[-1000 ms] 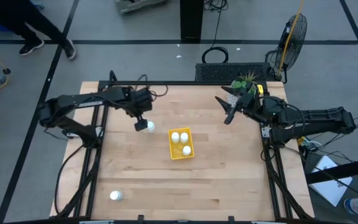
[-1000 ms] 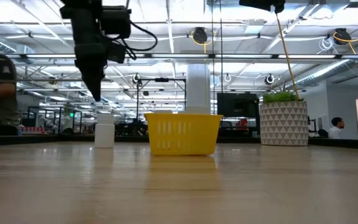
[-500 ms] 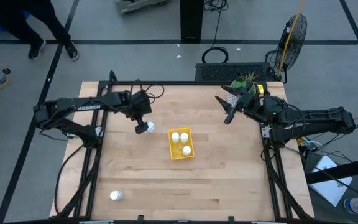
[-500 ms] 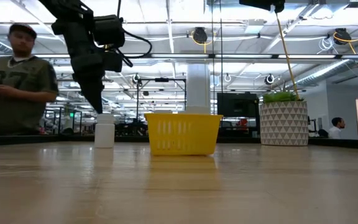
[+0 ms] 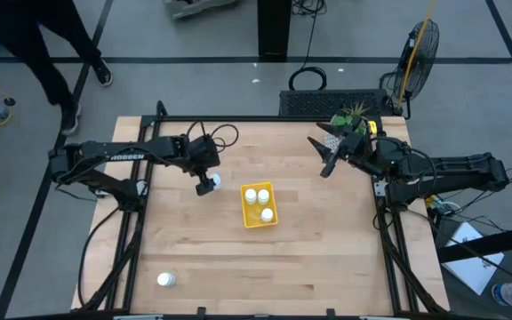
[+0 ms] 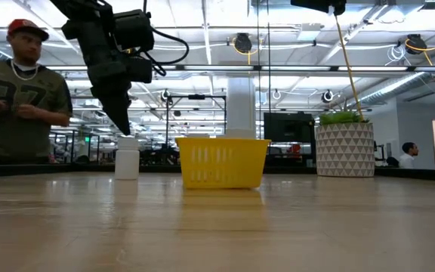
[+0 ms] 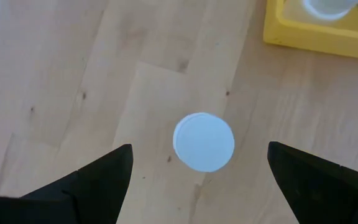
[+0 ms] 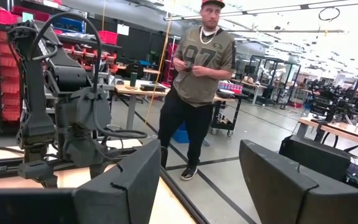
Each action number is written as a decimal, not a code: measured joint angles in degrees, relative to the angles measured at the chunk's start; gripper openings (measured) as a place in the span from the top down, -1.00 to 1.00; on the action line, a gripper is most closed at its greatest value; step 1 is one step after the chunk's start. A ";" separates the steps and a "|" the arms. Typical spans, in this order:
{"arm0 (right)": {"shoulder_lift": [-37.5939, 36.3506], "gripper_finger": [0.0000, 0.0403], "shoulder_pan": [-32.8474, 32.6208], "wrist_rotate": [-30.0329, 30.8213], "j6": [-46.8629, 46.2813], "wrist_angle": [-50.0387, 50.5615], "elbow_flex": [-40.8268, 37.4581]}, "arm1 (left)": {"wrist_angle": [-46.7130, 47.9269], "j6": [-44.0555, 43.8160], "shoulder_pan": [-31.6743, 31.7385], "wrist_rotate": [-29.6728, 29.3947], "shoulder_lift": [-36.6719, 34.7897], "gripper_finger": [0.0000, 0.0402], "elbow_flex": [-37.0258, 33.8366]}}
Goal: Pick and place pill bottles into a basket
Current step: Put the white pill bottle into the yellow bin
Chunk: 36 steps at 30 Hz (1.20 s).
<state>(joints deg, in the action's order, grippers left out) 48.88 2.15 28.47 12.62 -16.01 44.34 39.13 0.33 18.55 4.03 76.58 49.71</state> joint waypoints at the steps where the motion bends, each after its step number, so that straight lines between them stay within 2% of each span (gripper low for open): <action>1: 0.00 -0.04 0.00 0.00 0.00 0.00 0.00 | 0.00 -0.05 0.00 -0.08 0.00 -0.89 0.00; 8: 0.00 -0.04 0.01 0.00 0.02 0.00 0.00 | 1.99 0.59 0.00 -1.55 1.00 -0.89 1.83; 12: 0.00 -0.04 0.00 0.00 0.04 0.00 0.00 | 8.85 0.62 0.07 -2.58 4.92 -0.88 6.92; 18: 0.00 -0.04 0.02 0.00 0.04 0.00 0.00 | 10.50 2.68 -0.22 -1.06 10.30 -0.89 11.52; 36: 0.00 -0.04 0.01 0.00 0.24 0.24 0.00 | 12.14 4.97 -0.98 -0.59 16.09 -0.89 11.91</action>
<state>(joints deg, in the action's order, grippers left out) 48.88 2.16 28.47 12.86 -15.77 44.34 51.28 5.30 17.56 3.44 92.66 61.63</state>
